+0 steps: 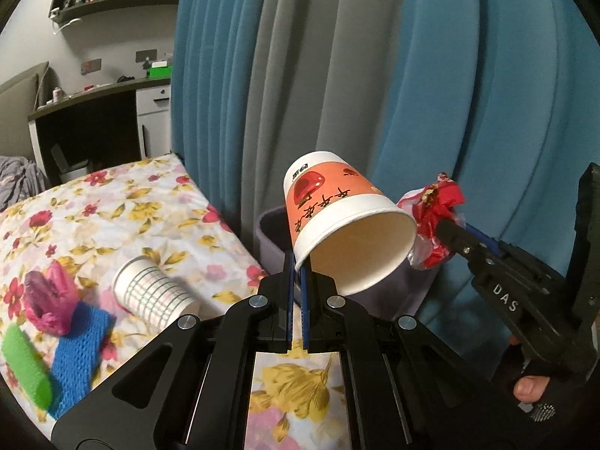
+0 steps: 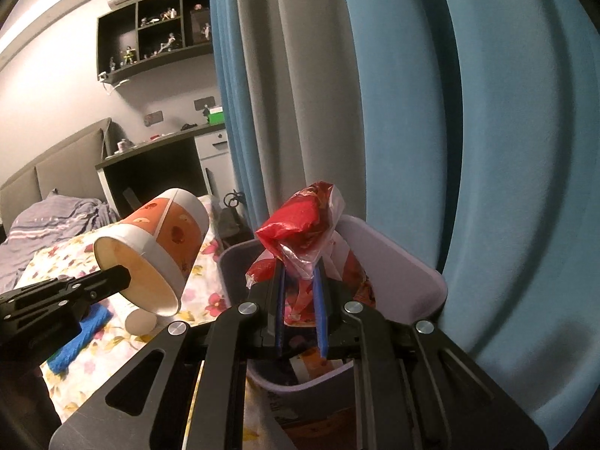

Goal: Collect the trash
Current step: 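Carry the orange cup and red wrapper in both tools over the grey bin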

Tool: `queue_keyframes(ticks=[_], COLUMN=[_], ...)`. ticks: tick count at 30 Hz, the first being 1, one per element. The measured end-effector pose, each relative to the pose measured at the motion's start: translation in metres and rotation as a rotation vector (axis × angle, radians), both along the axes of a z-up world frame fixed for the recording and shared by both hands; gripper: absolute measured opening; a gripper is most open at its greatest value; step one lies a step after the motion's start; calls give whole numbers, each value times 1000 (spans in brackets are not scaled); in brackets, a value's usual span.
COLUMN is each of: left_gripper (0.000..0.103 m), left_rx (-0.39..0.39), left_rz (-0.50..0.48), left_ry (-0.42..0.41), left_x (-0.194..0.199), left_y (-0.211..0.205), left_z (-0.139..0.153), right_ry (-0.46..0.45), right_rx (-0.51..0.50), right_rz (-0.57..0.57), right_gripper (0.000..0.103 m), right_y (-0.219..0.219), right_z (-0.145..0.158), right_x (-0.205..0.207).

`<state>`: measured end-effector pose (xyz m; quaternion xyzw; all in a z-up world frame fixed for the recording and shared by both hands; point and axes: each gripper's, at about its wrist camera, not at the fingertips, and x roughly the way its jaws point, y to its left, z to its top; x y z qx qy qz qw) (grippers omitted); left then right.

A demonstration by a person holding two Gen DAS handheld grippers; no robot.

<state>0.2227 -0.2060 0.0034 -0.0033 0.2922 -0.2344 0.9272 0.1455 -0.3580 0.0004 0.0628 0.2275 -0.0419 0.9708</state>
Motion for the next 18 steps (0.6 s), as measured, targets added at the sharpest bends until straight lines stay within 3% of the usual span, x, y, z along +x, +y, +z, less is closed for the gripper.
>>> queue_keyframes(ticks=[18], left_gripper=[2], left_rx=[11], left_rz=[-19], left_ry=[41], left_x=[27], left_y=[-27], left_z=[-16], right_ry=[49], right_rx=[4], right_rz=[-30], right_gripper=[15], right_y=[-16], right_z=[-7], right_x=[28])
